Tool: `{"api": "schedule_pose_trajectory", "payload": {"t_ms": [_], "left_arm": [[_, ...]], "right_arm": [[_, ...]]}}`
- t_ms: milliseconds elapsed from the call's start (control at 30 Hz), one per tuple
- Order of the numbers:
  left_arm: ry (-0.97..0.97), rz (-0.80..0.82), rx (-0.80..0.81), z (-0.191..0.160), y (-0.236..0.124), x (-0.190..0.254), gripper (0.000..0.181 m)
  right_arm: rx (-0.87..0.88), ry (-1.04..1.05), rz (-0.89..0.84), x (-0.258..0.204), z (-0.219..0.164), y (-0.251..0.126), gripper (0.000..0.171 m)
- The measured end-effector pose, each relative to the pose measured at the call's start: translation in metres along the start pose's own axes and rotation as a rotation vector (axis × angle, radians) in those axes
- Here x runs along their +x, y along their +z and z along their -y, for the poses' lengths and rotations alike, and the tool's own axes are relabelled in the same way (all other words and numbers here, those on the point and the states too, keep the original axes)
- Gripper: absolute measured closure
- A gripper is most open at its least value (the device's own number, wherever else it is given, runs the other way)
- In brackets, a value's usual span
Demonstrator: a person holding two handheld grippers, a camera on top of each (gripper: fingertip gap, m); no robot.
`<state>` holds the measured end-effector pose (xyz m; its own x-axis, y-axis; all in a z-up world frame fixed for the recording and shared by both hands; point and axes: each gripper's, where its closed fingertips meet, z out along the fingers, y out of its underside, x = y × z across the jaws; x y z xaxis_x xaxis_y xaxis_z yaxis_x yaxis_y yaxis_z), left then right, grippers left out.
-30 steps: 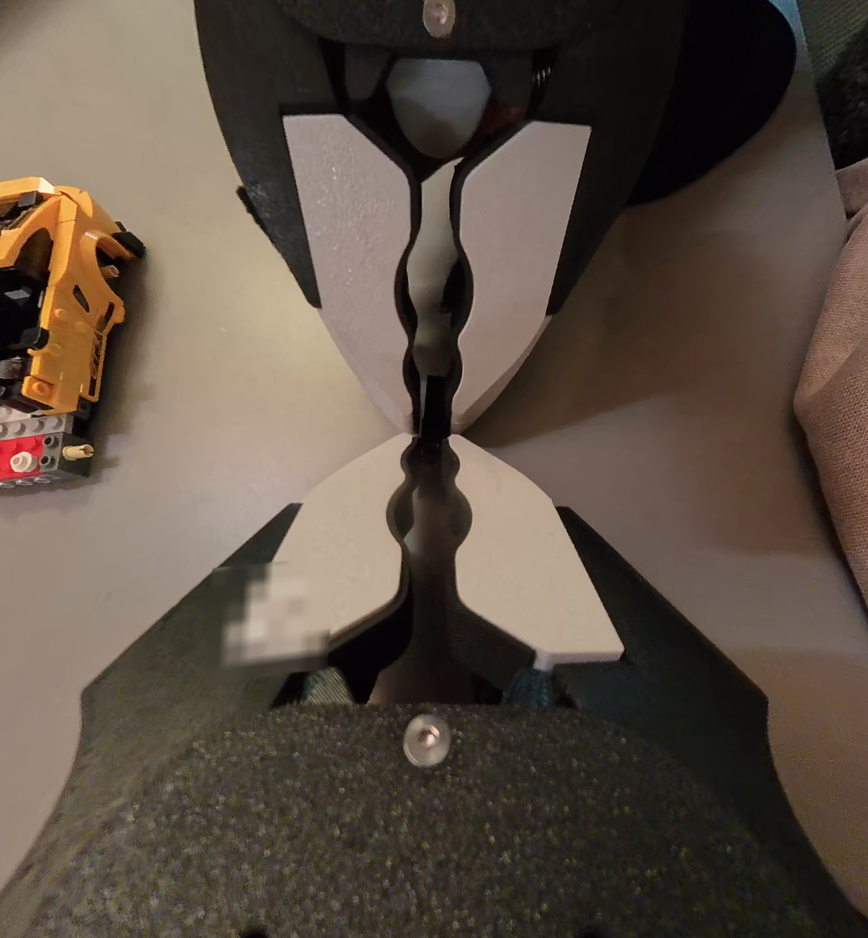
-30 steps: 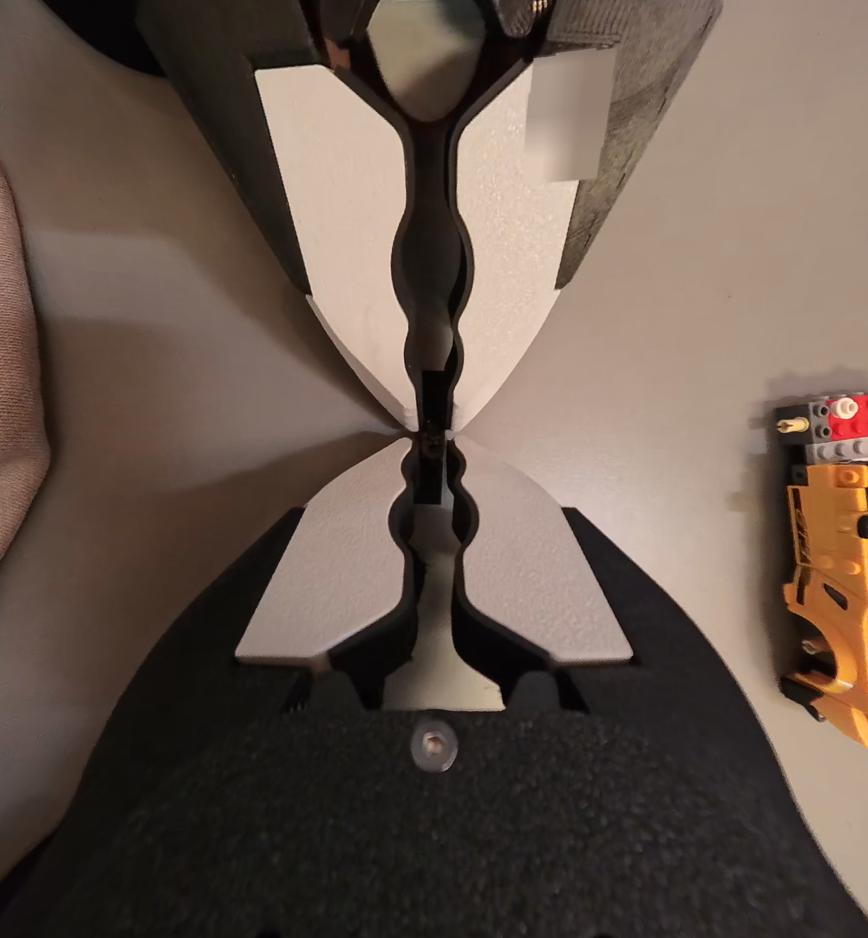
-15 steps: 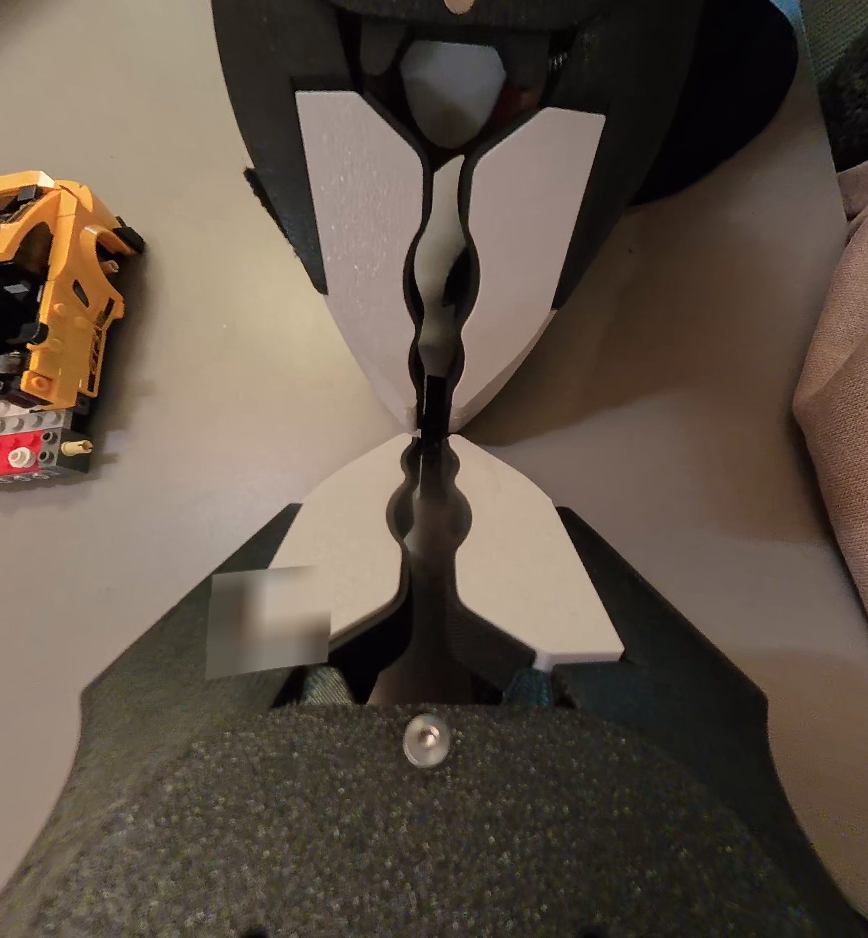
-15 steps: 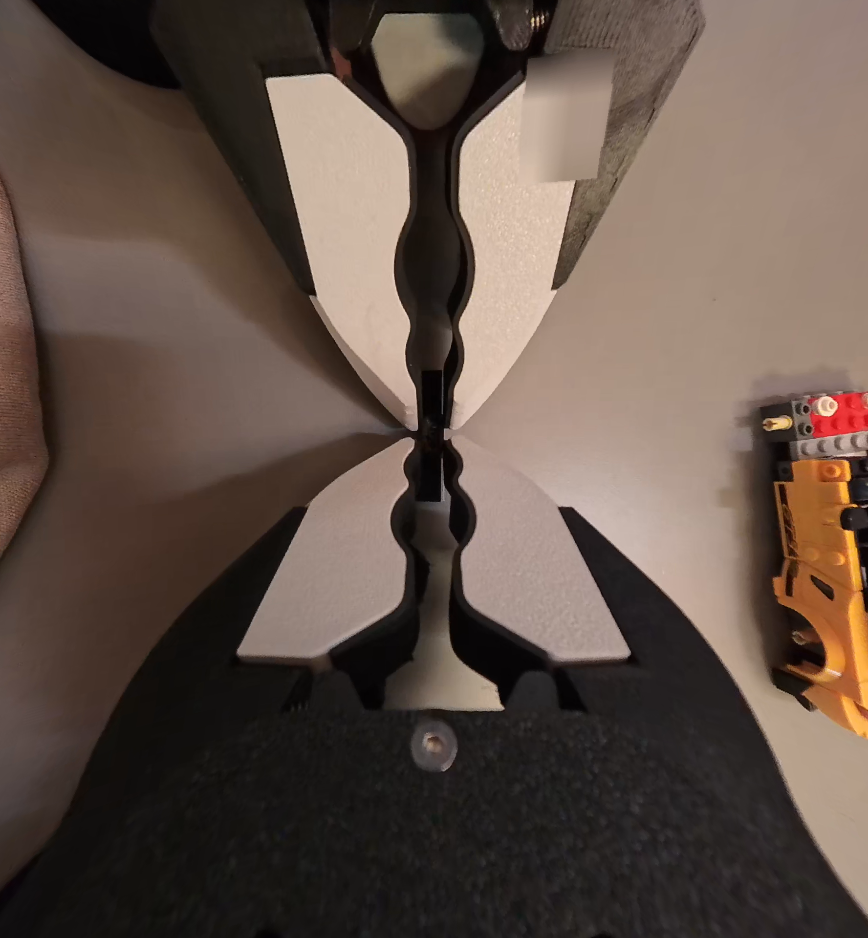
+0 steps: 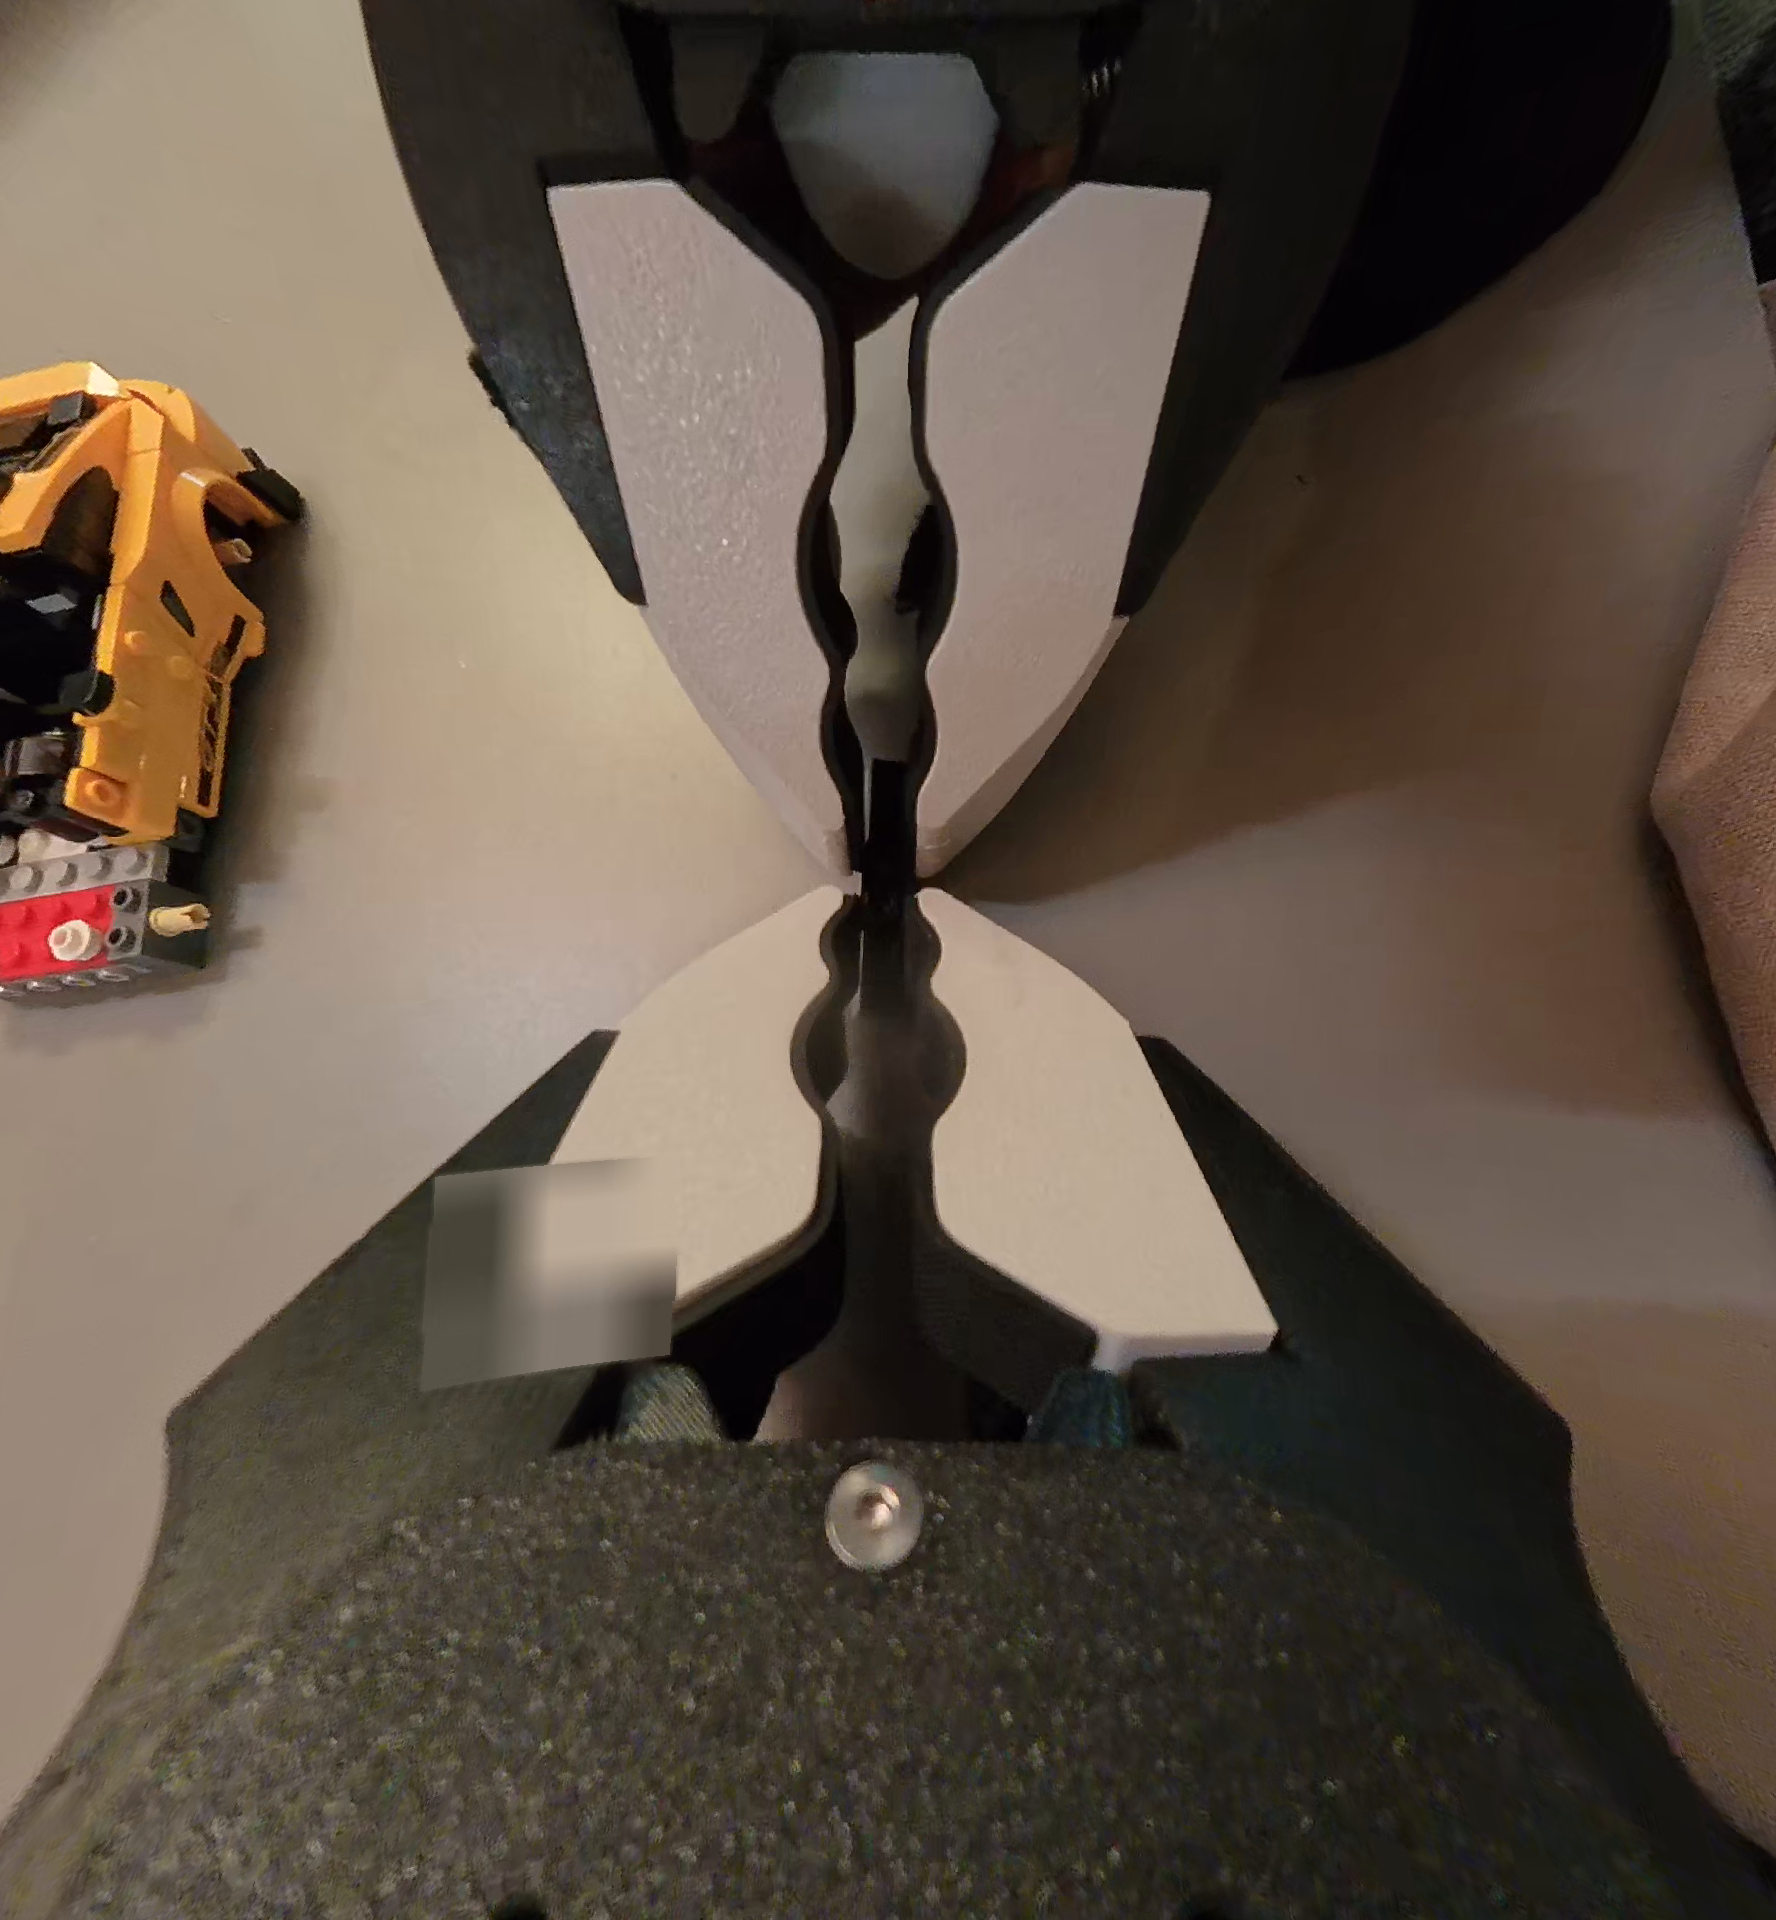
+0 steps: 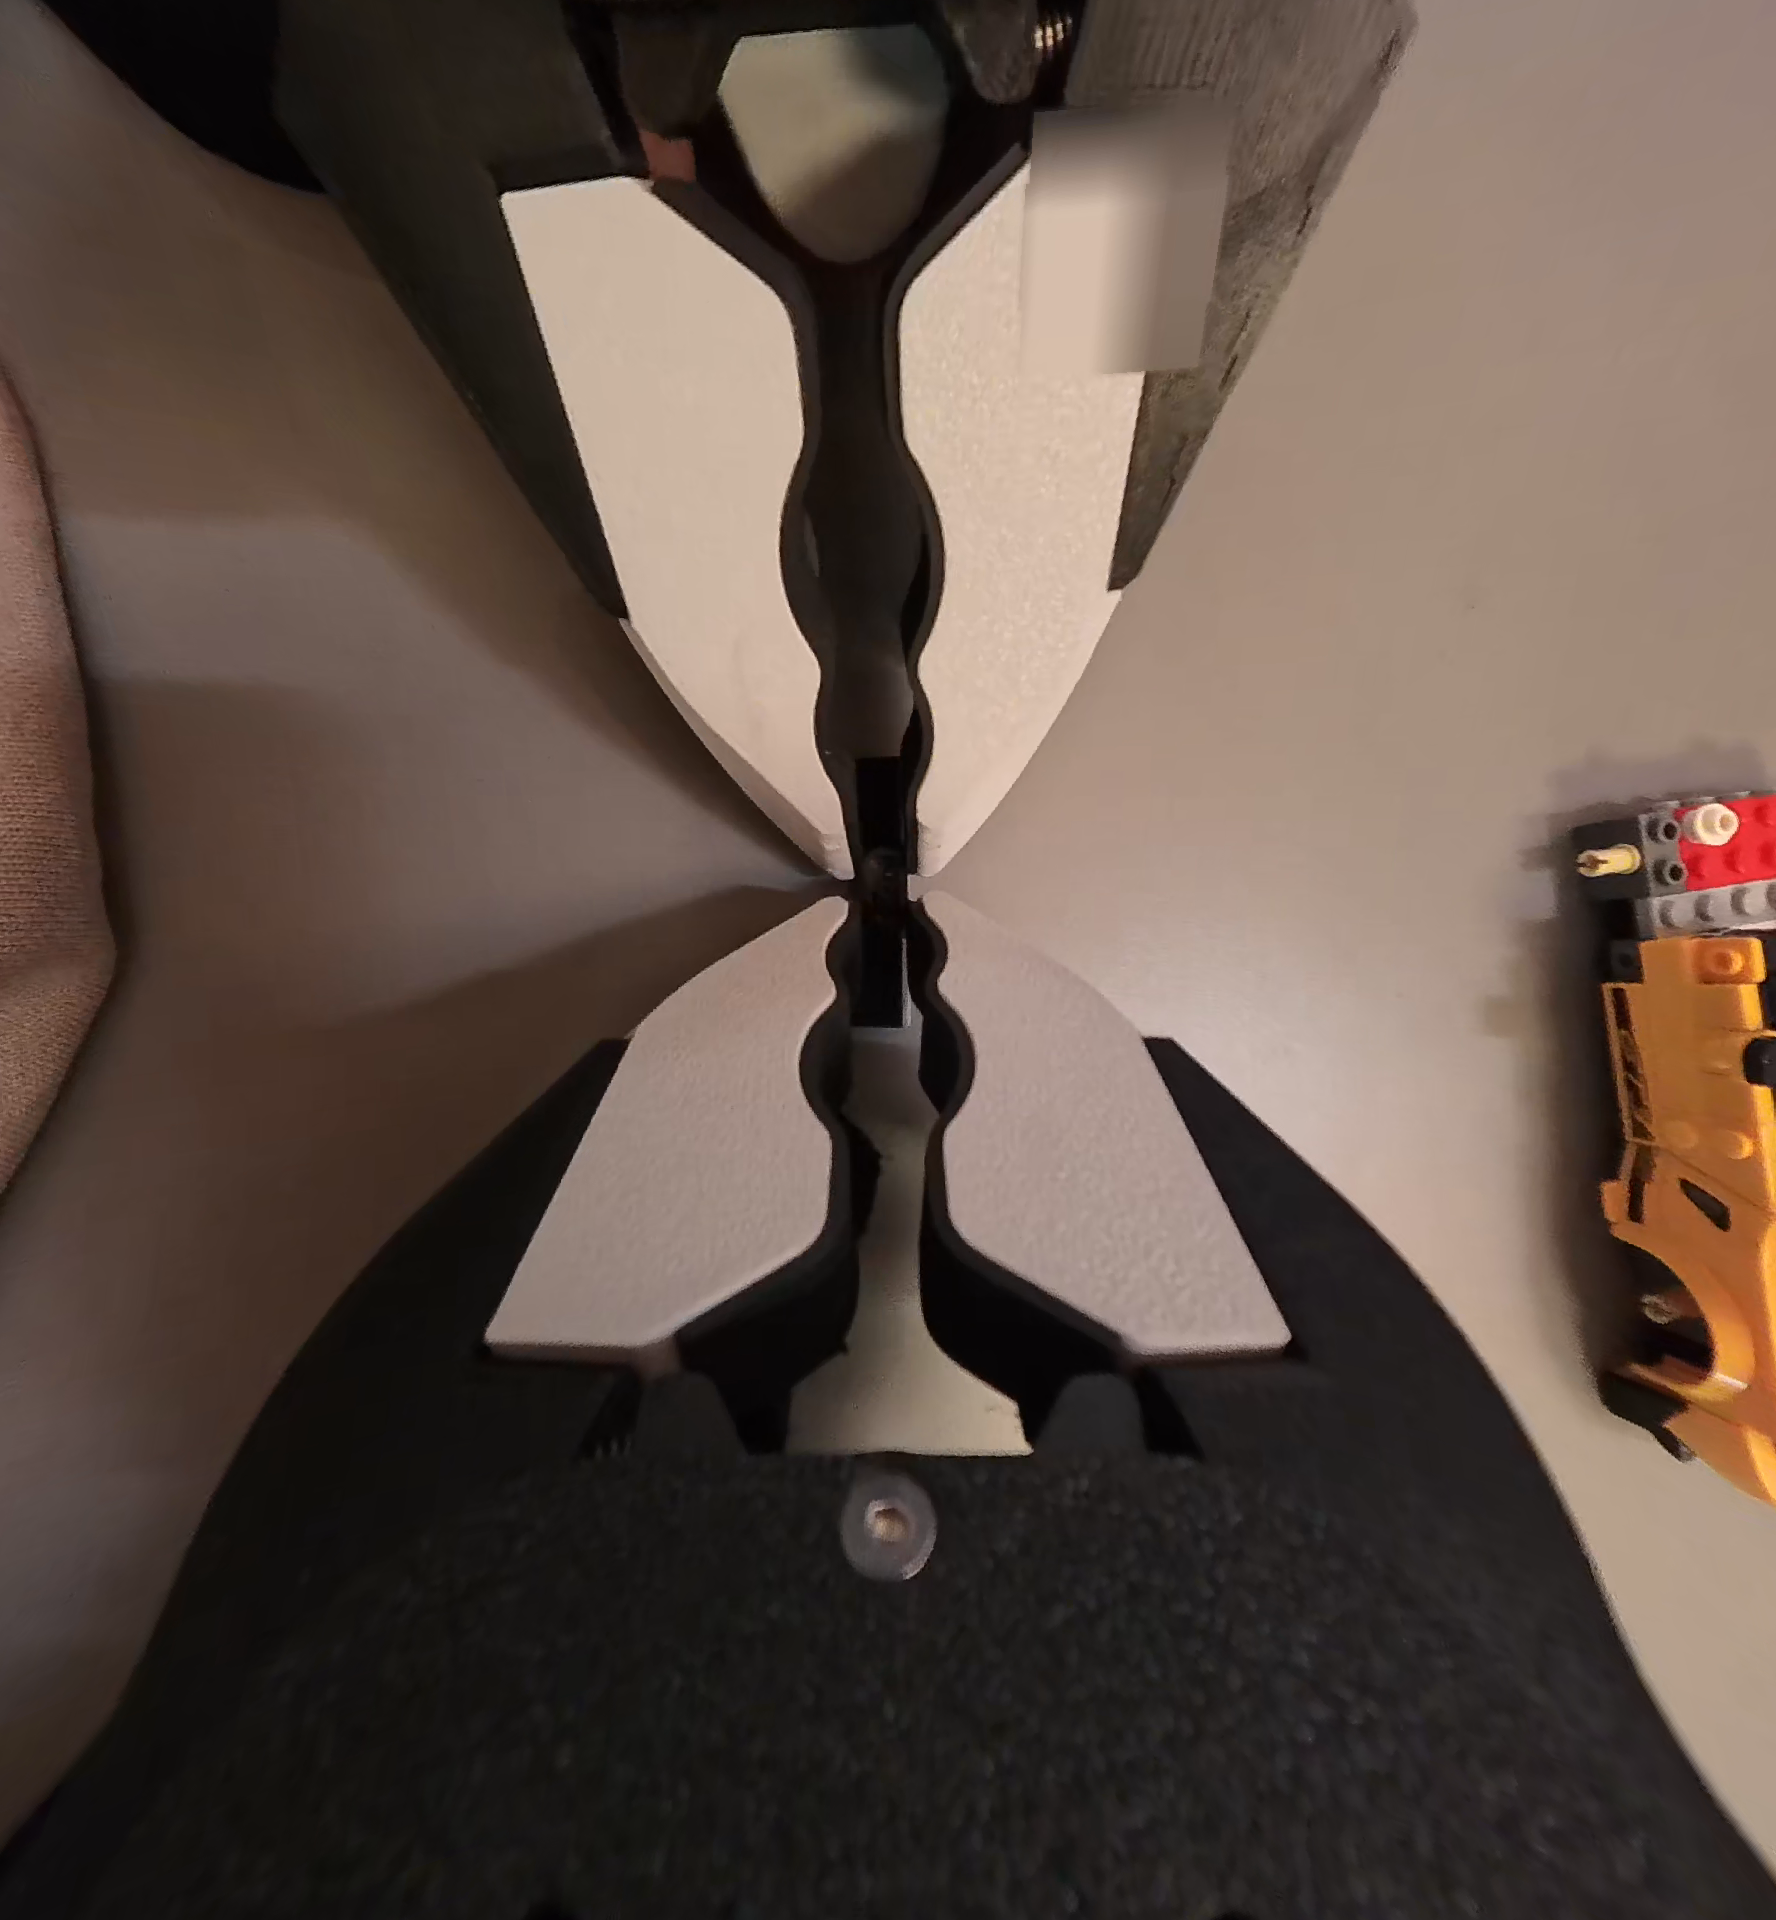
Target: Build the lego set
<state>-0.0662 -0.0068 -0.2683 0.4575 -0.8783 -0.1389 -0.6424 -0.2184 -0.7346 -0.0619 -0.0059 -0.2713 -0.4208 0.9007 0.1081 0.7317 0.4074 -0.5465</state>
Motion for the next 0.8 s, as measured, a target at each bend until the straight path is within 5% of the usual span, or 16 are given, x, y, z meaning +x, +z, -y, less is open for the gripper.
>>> {"api": "schedule_pose_trajectory", "payload": {"t_ms": [433, 800], "left_arm": [[0.119, 0.071, -0.018, -0.0005, -0.0005, -0.0001, 0.174], [0.264, 0.147, -0.045, -0.0011, -0.0014, 0.0000, 0.174]], "right_arm": [[0.099, 0.317, 0.192, 0.0011, 0.0036, -0.0031, 0.156], [-0.002, 0.295, 0.309, -0.0022, 0.0040, 0.0036, 0.161]]}}
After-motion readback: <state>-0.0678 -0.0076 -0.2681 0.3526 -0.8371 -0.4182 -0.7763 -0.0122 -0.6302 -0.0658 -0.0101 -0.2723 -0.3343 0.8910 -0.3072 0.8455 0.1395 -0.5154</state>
